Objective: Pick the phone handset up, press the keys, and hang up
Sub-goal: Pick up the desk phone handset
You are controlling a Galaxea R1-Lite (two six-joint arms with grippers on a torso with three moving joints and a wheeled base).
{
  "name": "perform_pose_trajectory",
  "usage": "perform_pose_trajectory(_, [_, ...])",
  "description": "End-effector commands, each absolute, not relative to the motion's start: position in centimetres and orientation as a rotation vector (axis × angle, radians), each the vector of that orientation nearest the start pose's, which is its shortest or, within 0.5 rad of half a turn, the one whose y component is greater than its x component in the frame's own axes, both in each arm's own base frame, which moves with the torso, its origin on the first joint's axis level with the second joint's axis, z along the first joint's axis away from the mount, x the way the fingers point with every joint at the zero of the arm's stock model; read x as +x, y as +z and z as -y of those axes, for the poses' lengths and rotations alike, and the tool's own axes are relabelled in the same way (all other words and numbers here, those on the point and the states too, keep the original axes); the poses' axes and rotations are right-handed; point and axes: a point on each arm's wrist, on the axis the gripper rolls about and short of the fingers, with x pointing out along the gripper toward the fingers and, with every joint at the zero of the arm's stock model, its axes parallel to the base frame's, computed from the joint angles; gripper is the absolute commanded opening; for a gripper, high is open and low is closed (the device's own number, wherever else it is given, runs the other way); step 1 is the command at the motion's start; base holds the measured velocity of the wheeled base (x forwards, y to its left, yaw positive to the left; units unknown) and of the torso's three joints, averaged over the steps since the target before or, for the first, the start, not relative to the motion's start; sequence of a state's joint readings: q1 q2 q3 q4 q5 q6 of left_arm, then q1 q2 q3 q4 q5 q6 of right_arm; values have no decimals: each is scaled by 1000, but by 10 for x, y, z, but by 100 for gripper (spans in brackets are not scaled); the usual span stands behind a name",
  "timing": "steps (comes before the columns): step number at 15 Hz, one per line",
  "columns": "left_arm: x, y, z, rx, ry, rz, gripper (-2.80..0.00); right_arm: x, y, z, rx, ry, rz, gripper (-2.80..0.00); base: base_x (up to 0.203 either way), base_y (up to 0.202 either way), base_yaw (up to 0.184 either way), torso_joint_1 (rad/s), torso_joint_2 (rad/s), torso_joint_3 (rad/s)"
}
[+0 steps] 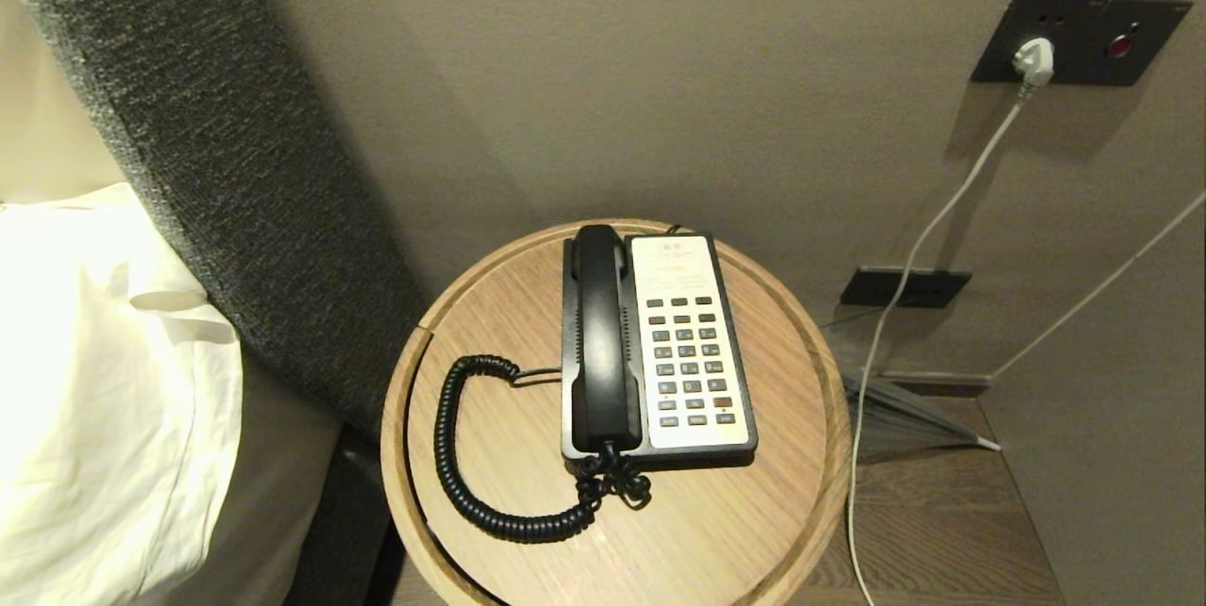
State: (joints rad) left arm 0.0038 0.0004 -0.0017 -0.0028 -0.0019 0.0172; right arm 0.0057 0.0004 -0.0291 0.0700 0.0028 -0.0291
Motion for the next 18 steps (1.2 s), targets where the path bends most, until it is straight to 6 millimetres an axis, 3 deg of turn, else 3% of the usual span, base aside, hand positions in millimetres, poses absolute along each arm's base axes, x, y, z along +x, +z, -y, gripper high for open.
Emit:
perform_pose_trajectory(1, [-23,76,0,17,2,5,-280,-26,76,0,-31,10,-34,-280,0,0,0,2,2,-199])
perform_pose_trajectory(16, [-23,76,0,31,3,5,-280,-26,76,0,-31,10,-34,-280,0,0,0,0,0,-15])
perform_pose_trajectory(18, [-25,83,0,39,0,20,-280,-26,76,0,-31,10,-34,-280,0,0,0,0,0,0])
